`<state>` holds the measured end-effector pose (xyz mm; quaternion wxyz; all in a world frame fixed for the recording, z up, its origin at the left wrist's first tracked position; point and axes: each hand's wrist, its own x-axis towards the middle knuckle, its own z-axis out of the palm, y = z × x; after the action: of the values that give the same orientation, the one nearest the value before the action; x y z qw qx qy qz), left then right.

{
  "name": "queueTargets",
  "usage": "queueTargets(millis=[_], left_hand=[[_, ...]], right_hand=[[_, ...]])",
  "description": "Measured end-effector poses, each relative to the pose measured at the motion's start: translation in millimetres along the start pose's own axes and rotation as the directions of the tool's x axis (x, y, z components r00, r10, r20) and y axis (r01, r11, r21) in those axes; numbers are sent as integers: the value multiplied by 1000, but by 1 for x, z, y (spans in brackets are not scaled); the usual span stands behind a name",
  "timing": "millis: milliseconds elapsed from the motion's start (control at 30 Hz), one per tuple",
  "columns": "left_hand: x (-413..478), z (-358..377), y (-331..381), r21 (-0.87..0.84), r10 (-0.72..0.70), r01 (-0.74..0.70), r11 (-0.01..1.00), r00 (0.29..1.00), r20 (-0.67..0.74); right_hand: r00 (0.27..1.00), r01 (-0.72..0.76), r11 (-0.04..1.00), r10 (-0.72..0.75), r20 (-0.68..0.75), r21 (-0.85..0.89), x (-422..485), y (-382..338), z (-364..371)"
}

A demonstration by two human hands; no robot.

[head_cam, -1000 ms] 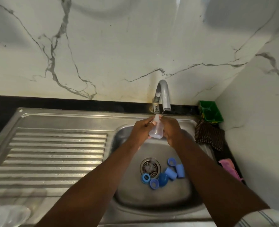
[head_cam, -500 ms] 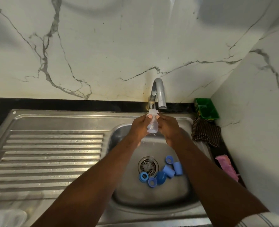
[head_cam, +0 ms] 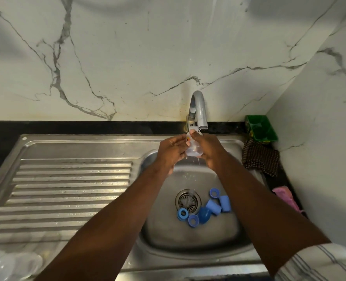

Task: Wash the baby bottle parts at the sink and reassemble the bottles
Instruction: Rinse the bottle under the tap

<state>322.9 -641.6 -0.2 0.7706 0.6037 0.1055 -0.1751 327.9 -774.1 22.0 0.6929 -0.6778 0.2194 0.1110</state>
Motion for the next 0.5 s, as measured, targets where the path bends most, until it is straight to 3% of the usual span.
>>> queueTargets(millis=[167, 300, 500], left_hand=[[2, 2, -2, -20, -8, 8, 1000, 1000, -16], [-1, 5, -4, 57, -92, 88, 994, 993, 71], [-5, 9, -11, 326, 7, -15, 945, 1000, 26]], right_hand=[[1000, 12, 996, -12, -4, 89, -4, -10, -5], [991, -125, 952, 106, 82, 278, -12, 4, -16], [996, -82, 995, 84, 28, -60, -19, 26, -21]])
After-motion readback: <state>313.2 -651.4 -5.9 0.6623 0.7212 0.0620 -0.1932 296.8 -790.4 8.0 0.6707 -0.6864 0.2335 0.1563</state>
